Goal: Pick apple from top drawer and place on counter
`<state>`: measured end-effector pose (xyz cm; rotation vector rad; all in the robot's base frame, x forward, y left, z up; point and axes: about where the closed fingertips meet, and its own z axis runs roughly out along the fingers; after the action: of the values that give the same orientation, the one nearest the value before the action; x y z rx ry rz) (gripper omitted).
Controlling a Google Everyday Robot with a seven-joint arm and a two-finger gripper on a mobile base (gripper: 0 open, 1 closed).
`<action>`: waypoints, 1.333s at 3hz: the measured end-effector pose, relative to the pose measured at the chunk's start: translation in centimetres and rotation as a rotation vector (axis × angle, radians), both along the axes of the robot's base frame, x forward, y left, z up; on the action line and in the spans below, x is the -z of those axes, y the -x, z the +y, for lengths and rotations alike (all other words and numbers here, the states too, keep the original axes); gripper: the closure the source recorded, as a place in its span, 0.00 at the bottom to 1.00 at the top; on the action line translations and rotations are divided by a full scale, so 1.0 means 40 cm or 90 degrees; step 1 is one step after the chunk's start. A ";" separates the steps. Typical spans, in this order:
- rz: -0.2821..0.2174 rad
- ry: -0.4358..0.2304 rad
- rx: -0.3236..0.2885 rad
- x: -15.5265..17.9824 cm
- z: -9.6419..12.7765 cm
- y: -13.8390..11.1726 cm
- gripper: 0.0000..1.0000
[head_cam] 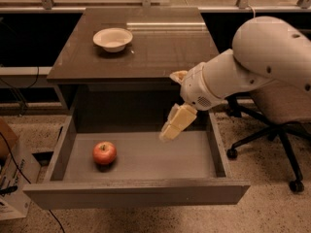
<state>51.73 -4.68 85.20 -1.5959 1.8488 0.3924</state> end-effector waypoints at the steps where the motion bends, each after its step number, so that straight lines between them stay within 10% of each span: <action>1: 0.011 -0.046 -0.052 0.093 0.137 -0.037 0.00; 4: 0.032 -0.095 -0.113 0.219 0.270 -0.051 0.00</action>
Offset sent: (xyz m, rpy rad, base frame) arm 0.0277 0.1216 -0.0902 0.1558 0.0791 0.2091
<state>53.76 6.12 76.46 -1.6654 1.6763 0.6399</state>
